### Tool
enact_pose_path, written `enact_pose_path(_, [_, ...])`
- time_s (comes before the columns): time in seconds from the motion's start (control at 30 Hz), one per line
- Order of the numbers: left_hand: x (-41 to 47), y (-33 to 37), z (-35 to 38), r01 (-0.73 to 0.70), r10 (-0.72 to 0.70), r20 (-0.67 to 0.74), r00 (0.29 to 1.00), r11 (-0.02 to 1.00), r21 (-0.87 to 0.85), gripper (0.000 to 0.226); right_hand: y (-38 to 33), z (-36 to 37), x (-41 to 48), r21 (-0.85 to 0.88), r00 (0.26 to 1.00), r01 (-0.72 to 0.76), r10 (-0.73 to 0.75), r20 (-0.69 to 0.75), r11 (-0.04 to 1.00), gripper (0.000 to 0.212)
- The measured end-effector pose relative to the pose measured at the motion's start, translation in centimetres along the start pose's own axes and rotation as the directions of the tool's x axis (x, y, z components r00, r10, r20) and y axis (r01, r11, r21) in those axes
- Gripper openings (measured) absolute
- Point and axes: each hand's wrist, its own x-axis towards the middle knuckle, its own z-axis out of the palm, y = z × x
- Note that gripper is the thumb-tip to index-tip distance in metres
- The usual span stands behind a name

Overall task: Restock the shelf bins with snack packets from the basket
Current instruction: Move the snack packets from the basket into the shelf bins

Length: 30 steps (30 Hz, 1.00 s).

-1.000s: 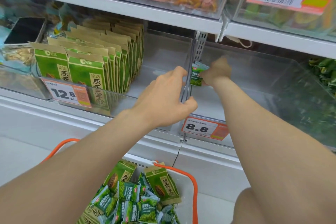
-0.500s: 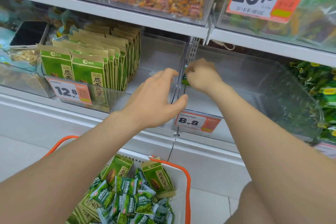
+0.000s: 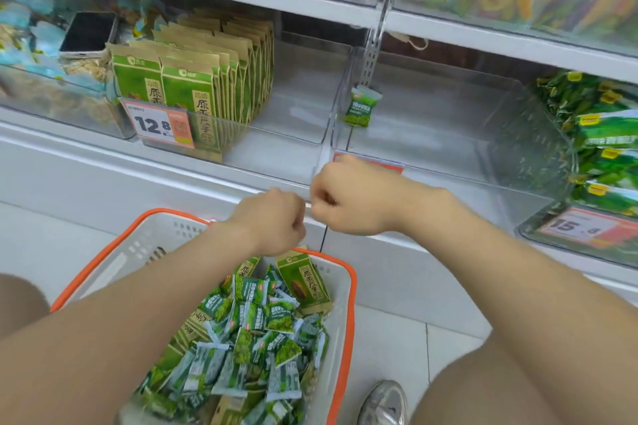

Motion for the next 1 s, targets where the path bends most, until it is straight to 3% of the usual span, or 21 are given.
enact_pose_path(0.1, [-0.9, -1.0, 4.0, -0.076, 0.039, 0.319, 0.947, 0.992, 0.105, 0.018, -0.5, 4.0, 0.2, -0.022, 0.955, 0.016, -0.009, 0.297, 1.0, 0.031])
enact_pose_path(0.2, [-1.6, -2.1, 8.3, -0.121, 0.047, 0.518, 0.854, 0.986, 0.111, 0.024, -0.7, 6.7, 0.6, -0.127, 0.89, -0.001, 0.058, 0.453, 0.992, 0.023])
enact_pose_path(0.27, [-1.8, -2.7, 11.1, -0.163, 0.043, 0.6, 0.799, 0.975, 0.147, 0.036, -1.2, 7.7, 0.8, -0.156, 0.841, -0.012, 0.095, 0.533, 0.988, 0.018])
enact_pose_path(0.37, [-2.2, -2.8, 13.3, -0.227, 0.08, 0.684, 0.725, 0.966, 0.128, 0.083, -1.9, 8.2, 1.0, -0.154, 0.802, 0.006, 0.087, 0.591, 0.988, 0.017])
enact_pose_path(0.47, [-2.2, -2.6, 14.4, -0.247, 0.104, 0.724, 0.682, 0.964, 0.095, 0.099, -1.9, 7.9, 1.2, -0.161, 0.766, 0.023, 0.086, 0.637, 0.987, 0.024])
enact_pose_path(0.53, [-1.9, -3.0, 15.5, -0.208, 0.088, 0.707, 0.702, 0.974, 0.086, 0.09, -1.8, 7.9, 1.4, -0.178, 0.764, 0.037, 0.087, 0.639, 0.983, 0.025])
enact_pose_path(0.63, [-1.6, -3.0, 16.1, -0.173, 0.077, 0.657, 0.75, 0.981, 0.083, 0.055, -1.5, 8.1, 1.7, -0.192, 0.803, 0.046, 0.077, 0.59, 0.98, 0.022])
enact_pose_path(0.73, [-1.2, -2.4, 15.7, -0.204, 0.075, 0.674, 0.735, 0.972, 0.114, 0.029, -1.3, 8.1, 1.9, -0.184, 0.835, 0.031, 0.076, 0.545, 0.983, 0.026])
enact_pose_path(0.87, [-0.9, -2.9, 14.5, -0.111, 0.068, 0.649, 0.757, 0.994, 0.025, 0.025, -1.5, 7.7, 1.8, -0.182, 0.826, 0.029, 0.079, 0.559, 0.983, 0.019])
enact_pose_path(0.93, [-0.7, -2.7, 12.2, -0.046, 0.101, 0.614, 0.783, 0.993, -0.105, 0.02, -1.4, 7.5, 1.9, -0.159, 0.824, 0.017, 0.076, 0.562, 0.987, 0.034])
enact_pose_path(1.0, [-0.3, -2.3, 9.5, 0.026, 0.13, 0.543, 0.829, 0.963, -0.27, 0.02, -1.1, 6.8, 1.9, -0.139, 0.849, 0.027, 0.051, 0.527, 0.99, 0.034])
